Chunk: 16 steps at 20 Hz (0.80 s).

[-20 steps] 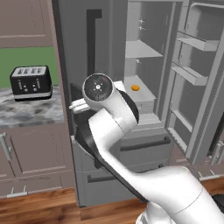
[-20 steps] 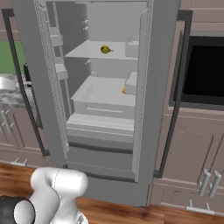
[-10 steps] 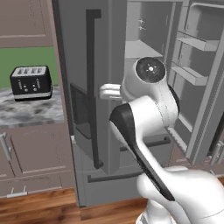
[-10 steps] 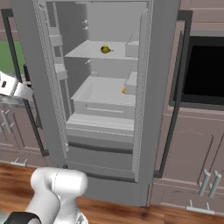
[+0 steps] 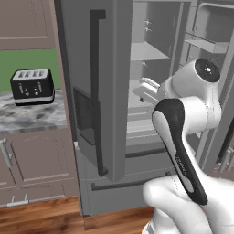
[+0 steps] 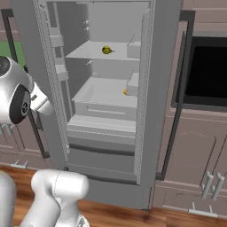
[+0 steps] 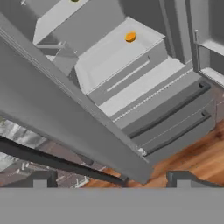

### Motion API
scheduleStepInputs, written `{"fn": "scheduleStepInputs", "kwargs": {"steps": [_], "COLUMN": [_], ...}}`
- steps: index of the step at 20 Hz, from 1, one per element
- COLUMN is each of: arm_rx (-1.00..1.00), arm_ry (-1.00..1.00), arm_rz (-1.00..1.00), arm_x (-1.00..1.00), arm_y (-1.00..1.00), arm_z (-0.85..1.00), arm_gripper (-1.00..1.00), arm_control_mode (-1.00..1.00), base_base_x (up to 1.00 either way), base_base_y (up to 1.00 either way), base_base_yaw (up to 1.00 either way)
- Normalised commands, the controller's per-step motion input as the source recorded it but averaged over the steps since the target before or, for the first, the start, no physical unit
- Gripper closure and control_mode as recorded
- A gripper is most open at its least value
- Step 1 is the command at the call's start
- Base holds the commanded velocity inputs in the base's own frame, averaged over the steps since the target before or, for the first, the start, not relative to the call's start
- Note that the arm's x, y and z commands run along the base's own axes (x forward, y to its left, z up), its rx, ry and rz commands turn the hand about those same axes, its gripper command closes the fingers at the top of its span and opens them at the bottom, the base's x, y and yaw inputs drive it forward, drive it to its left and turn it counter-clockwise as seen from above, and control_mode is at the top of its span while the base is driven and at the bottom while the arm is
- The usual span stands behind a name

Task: Retrieve the pear and orange from the fridge and place them into the bowl on the dining table.

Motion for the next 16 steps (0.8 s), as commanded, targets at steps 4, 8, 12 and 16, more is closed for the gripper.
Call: {"fn": "scheduleStepInputs", "kwargs": {"steps": [4,8,12,16], "arm_rx": [0.41,0.32,0.14,0.01], "arm_ry": [0.09,0.03,-0.06,-0.06], "arm_rz": [0.01,0.02,0.00,-0.01], "arm_x": [0.05,0.05,0.10,0.30], "arm_y": [-0.22,-0.10,0.00,0.00], "arm_z": [0.00,0.00,0.00,0.00], "arm_gripper": [-1.00,-1.00,-1.00,-1.00], "arm_control_mode": [-1.00,-1.00,-1.00,-1.00], "base_base_x": [0.00,0.00,0.00,0.00], "base_base_y": [0.00,0.00,0.00,0.00], "base_base_yaw": [0.00,0.00,0.00,0.00]}}
